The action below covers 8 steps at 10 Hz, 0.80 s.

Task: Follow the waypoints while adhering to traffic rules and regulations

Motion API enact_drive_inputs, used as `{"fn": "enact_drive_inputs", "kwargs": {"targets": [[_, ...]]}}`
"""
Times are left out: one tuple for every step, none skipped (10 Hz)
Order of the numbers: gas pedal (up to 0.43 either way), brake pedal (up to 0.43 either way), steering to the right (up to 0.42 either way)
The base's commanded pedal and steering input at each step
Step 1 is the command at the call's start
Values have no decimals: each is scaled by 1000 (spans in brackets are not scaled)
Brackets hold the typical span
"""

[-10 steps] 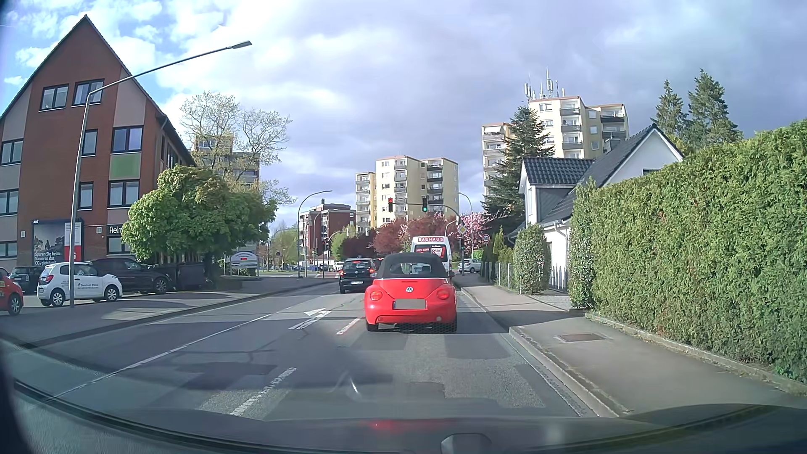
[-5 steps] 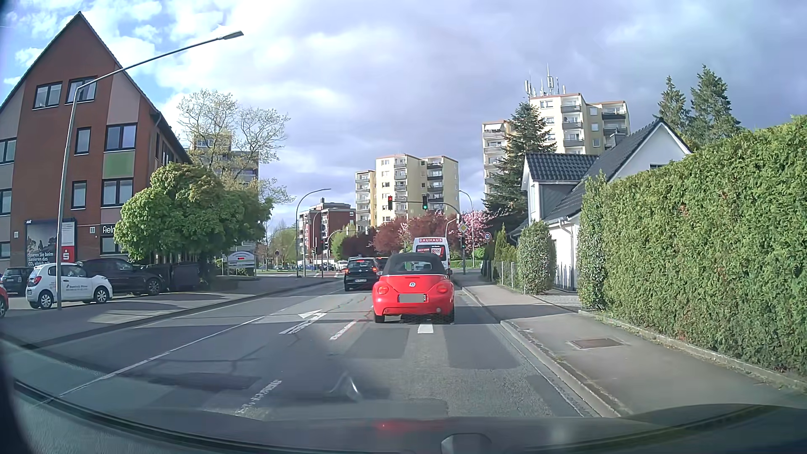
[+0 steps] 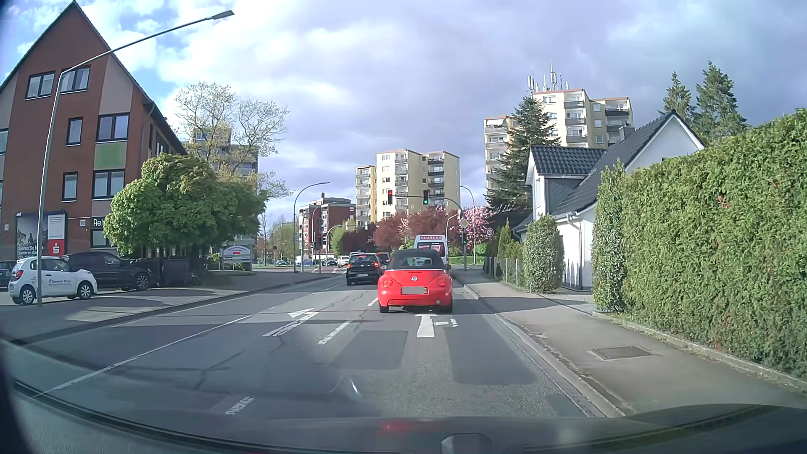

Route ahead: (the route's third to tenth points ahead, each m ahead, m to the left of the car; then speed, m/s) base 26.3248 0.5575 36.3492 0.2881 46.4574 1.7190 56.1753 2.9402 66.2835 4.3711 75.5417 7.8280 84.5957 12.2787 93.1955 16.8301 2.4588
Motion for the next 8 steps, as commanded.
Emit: {"fn": "enact_drive_inputs", "kwargs": {"targets": [[0,0,0],[0,0,0],[0,0,0],[0,0,0],[0,0,1],[0,0,0],[0,0,0],[0,0,0]]}}
